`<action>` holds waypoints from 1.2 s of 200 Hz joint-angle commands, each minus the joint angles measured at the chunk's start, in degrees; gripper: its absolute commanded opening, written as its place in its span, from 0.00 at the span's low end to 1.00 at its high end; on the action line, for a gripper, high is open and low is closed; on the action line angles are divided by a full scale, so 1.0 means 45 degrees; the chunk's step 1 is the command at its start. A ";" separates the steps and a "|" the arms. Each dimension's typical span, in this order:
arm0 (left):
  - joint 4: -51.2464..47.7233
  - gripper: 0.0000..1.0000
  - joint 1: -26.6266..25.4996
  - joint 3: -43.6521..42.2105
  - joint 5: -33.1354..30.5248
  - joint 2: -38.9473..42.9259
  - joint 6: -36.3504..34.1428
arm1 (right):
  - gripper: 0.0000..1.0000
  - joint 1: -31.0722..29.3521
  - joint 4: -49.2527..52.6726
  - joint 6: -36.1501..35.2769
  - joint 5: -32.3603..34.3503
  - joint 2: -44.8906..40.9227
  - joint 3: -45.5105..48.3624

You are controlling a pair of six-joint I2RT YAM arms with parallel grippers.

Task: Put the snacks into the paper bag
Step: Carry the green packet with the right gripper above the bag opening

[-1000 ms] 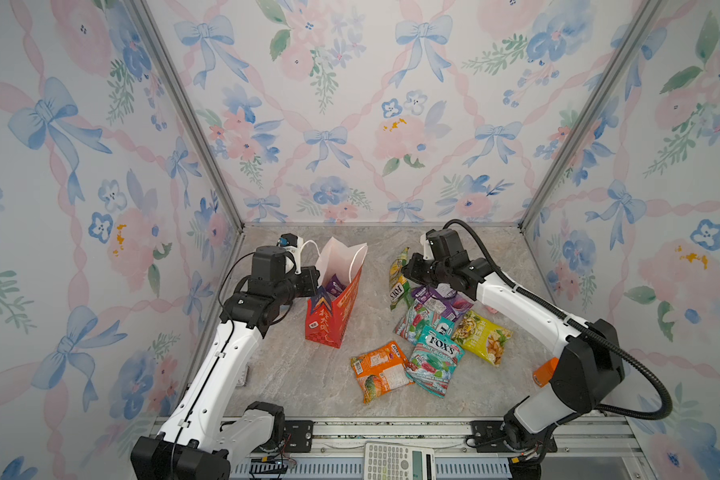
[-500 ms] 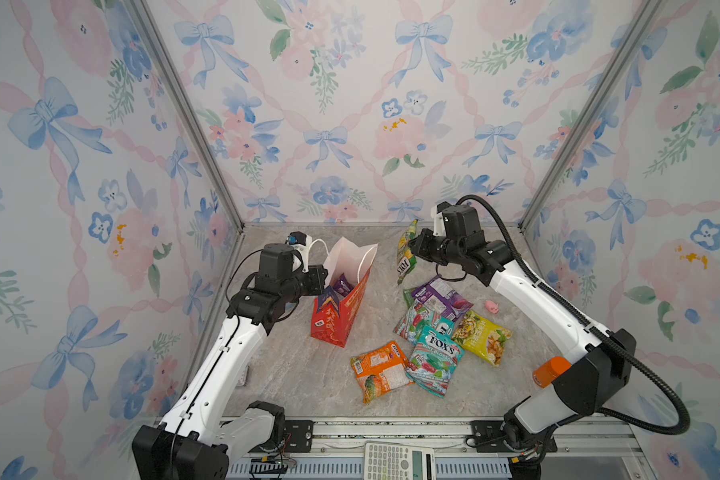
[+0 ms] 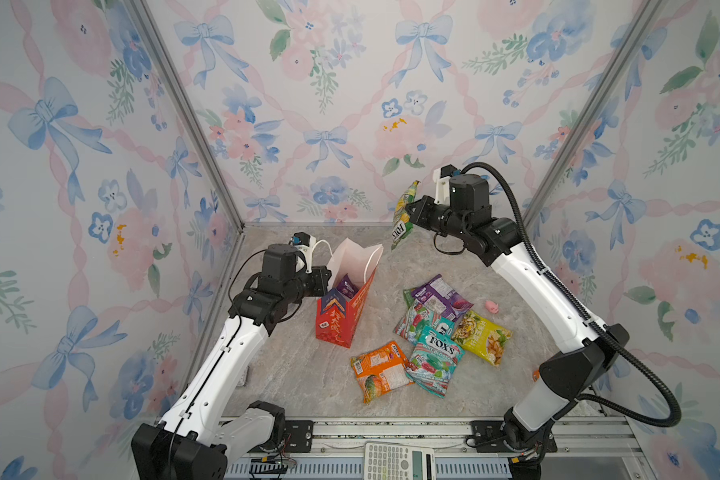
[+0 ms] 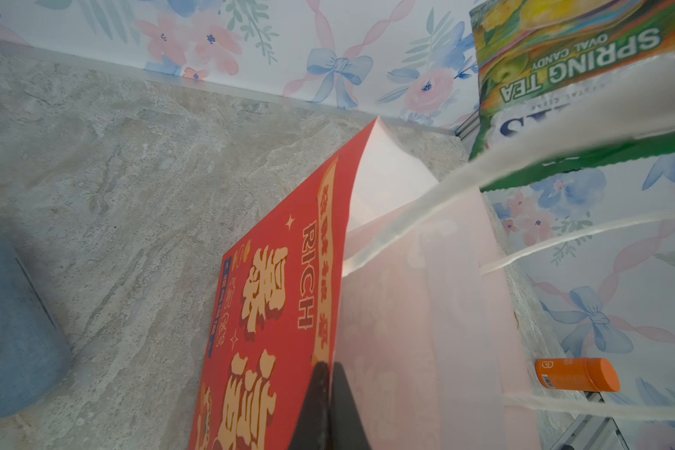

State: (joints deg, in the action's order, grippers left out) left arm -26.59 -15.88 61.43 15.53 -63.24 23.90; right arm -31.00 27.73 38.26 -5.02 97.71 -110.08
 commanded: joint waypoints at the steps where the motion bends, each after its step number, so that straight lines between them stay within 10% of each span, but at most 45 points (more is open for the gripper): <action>1: 0.0597 0.00 -0.0112 0.0311 0.0221 0.0009 0.0125 | 0.00 -0.0353 -0.0026 -0.0451 0.0288 0.0523 -0.1274; 119: 0.0601 0.00 -0.0108 0.0045 -0.0106 0.0256 0.0005 | 0.00 -0.2248 0.0958 -0.1391 0.0959 0.3231 -0.6343; 240: 0.0607 0.00 -0.0122 -0.0060 -0.0482 0.0407 0.0027 | 0.00 -0.3516 0.0709 -0.1426 0.1275 0.1647 -0.3825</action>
State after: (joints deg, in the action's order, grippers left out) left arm -26.26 -16.16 61.41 13.96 -63.16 23.88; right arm -45.82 32.99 32.91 -0.30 109.97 -129.19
